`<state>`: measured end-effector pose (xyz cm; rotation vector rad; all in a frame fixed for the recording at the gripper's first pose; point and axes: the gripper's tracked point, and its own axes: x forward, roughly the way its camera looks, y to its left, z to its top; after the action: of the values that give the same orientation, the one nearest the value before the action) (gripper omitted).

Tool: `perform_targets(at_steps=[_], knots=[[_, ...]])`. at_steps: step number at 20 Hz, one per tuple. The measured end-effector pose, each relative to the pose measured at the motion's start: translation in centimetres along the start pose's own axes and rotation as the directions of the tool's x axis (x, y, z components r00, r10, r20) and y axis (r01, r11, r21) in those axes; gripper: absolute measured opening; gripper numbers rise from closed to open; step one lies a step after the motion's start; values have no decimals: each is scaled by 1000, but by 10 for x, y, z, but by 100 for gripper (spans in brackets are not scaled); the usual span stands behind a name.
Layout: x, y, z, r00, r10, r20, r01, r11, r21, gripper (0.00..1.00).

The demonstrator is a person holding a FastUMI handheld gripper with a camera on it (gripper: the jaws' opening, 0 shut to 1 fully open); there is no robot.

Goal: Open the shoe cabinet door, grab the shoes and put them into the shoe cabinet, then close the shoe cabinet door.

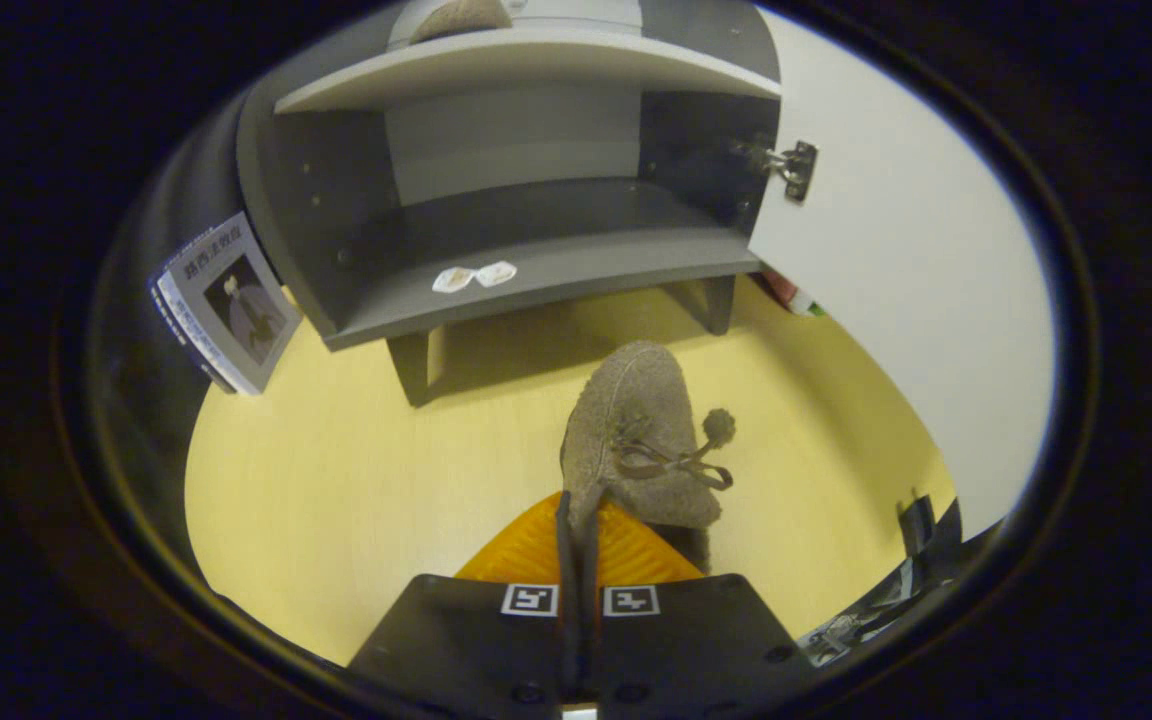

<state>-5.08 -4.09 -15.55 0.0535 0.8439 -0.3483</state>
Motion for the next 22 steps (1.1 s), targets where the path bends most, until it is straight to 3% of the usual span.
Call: perform_targets(at_steps=[8,17,22], knots=[[-52,-20,92,985,-7,171,0,999,41,3],[-125,-40,210,936,-9,353,9,1000,0,2],[-134,-38,264,906,-5,423,26,999,-42,2]])
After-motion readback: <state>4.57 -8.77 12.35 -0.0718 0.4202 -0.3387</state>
